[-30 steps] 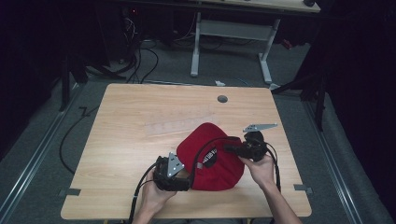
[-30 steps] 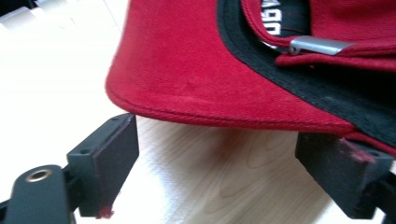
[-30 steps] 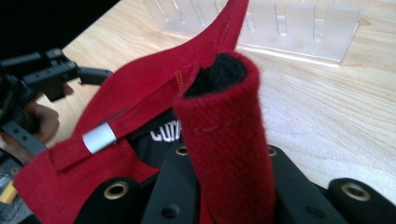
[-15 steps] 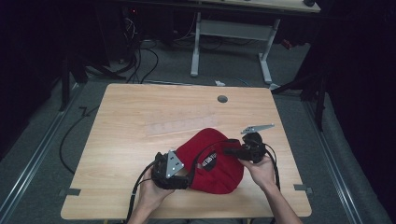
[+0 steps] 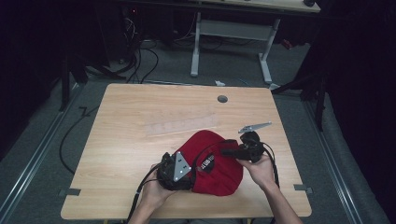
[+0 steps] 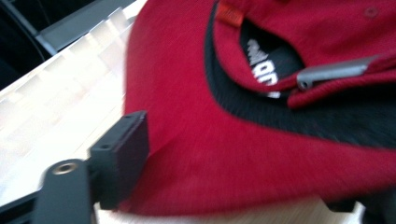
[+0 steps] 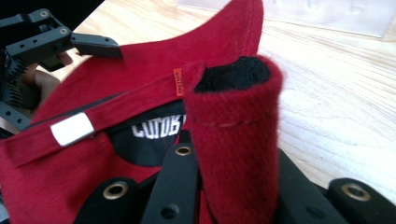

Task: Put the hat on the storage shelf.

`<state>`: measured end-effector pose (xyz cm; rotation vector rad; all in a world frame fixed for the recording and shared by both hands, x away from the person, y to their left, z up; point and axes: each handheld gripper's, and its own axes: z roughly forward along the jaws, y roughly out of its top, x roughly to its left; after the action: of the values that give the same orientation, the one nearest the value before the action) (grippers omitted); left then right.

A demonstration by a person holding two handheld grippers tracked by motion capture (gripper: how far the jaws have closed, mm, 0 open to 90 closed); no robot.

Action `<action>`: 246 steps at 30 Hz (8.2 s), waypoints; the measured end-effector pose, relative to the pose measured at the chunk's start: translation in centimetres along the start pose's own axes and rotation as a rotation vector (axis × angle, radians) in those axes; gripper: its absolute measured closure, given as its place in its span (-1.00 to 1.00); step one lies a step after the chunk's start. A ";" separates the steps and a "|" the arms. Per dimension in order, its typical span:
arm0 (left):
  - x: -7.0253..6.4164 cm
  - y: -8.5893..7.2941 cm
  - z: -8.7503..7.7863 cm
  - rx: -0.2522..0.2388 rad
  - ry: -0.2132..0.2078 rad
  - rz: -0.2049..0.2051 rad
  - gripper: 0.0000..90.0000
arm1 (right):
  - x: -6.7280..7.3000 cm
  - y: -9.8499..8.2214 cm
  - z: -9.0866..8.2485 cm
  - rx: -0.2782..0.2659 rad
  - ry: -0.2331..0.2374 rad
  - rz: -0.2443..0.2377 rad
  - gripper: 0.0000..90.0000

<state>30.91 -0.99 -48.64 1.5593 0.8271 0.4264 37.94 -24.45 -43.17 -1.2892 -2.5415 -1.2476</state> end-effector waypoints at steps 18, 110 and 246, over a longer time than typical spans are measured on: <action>-0.3 1.7 -0.9 0.059 -0.115 -0.058 0.61 | -1.0 -0.6 0.0 -0.018 0.045 0.027 0.83; 10.2 13.0 -2.9 -0.252 0.064 -0.465 0.86 | -7.1 -9.5 1.8 -0.127 -0.568 0.036 -0.21; 17.4 7.7 -1.9 -0.171 0.388 -0.354 -0.26 | -6.8 -9.5 2.0 -0.118 -0.548 0.018 -0.28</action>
<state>43.28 12.85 -44.17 1.1558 1.3054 0.5319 36.47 -30.85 -53.07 -1.9022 -2.8167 -1.1857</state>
